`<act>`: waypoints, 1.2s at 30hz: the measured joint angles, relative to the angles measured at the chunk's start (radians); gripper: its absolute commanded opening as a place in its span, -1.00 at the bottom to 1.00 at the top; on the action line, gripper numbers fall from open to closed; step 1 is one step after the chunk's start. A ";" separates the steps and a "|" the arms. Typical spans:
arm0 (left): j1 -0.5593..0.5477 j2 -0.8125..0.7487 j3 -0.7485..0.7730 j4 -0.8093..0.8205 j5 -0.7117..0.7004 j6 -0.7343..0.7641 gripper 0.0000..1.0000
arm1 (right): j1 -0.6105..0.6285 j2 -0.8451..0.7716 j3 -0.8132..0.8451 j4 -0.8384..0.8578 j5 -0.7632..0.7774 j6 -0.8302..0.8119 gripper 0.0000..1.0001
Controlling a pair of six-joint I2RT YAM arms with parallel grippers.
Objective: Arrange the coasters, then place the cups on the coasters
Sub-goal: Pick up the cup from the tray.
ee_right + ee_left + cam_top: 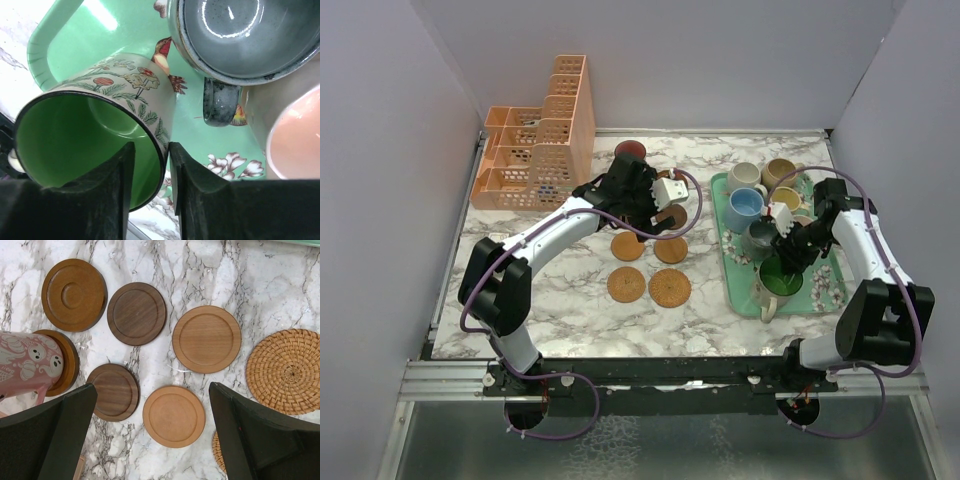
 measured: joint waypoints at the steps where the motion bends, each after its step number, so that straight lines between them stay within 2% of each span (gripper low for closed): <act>1: 0.000 0.000 0.000 0.000 0.000 0.000 0.98 | 0.000 -0.003 -0.008 0.007 0.000 -0.001 -0.43; 8: 0.000 0.000 0.000 0.001 -0.002 -0.002 0.98 | 0.000 -0.015 -0.023 0.026 -0.004 0.017 -0.71; 14: 0.000 0.000 0.000 0.002 -0.024 -0.003 0.98 | 0.000 -0.029 0.028 -0.013 -0.019 0.051 -0.97; 27: 0.009 -0.006 0.000 0.012 -0.124 -0.058 0.98 | 0.035 -0.044 0.343 -0.156 -0.138 0.189 -0.98; 36: 0.072 -0.036 0.042 0.032 -0.189 -0.082 0.98 | 0.207 0.090 0.568 -0.120 -0.152 0.395 -0.98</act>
